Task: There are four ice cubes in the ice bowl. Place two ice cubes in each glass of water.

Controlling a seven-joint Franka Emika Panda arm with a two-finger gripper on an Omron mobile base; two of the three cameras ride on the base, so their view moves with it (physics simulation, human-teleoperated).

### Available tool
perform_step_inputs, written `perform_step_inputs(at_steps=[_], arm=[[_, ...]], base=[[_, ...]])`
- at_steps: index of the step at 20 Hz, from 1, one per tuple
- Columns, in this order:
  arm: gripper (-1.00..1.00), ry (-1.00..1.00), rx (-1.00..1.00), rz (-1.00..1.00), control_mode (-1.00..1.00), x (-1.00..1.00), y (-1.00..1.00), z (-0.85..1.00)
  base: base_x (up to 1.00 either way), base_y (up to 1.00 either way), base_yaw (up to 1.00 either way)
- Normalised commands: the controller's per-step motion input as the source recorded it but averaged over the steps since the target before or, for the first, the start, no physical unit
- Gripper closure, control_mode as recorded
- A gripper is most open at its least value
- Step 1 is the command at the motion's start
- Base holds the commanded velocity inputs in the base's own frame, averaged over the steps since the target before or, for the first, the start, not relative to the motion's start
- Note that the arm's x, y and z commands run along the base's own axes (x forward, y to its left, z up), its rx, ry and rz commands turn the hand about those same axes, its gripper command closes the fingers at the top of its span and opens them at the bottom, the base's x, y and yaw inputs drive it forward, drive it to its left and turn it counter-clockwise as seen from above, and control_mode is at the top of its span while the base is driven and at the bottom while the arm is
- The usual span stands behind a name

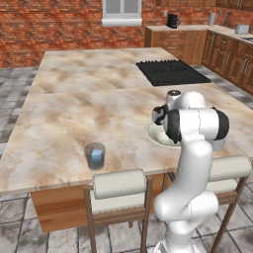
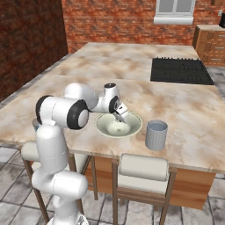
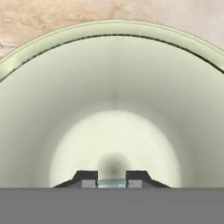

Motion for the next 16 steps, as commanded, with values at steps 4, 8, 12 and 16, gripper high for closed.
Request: perform_step_inputs(at_steps=[4, 8, 12, 16], arm=[[1.00, 0.00, 0.02, -0.26, -1.00, -0.59, -0.32, 0.47], [1.00, 0.00, 0.02, -0.23, -1.00, -0.66, -0.35, 0.61], [1.00, 0.00, 0.00, -0.17, -1.00, -0.58, -0.39, 0.68], [1.00, -0.01, 0.00, -0.14, -1.00, -0.16, -0.51, 0.36]], base=[[0.00, 0.00, 0.00], [0.00, 0.00, 0.00], [0.00, 0.00, 0.00], [0.00, 0.00, 0.00]])
